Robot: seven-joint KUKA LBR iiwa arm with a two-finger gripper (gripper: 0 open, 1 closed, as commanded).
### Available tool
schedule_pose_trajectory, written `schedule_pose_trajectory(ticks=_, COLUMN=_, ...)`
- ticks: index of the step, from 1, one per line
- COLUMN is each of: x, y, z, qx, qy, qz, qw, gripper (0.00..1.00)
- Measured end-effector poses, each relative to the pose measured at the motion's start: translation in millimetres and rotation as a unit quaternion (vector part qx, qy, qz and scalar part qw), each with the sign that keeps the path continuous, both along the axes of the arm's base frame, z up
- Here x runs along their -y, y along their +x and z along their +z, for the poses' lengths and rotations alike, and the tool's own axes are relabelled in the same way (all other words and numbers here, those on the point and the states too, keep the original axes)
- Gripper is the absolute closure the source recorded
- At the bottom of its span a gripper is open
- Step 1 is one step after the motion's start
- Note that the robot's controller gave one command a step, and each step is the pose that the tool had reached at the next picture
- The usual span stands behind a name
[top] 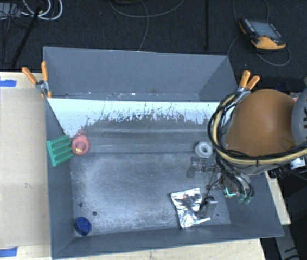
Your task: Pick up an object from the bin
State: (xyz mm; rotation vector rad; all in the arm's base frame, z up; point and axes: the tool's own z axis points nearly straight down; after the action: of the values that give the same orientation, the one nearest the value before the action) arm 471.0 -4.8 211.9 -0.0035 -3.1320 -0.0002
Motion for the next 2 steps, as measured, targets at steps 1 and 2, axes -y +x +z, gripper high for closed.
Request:
schedule_pose_trajectory(ticks=1, x=13.5, y=21.8, z=-146.5, qx=0.0007, qy=0.0, qz=0.018, qw=0.9998, gripper=0.0)
schedule_pose_trajectory(ticks=2, x=13.4, y=24.1, z=-142.3, qx=0.0054, qy=0.0, qz=0.018, qw=0.9998, gripper=1.0)
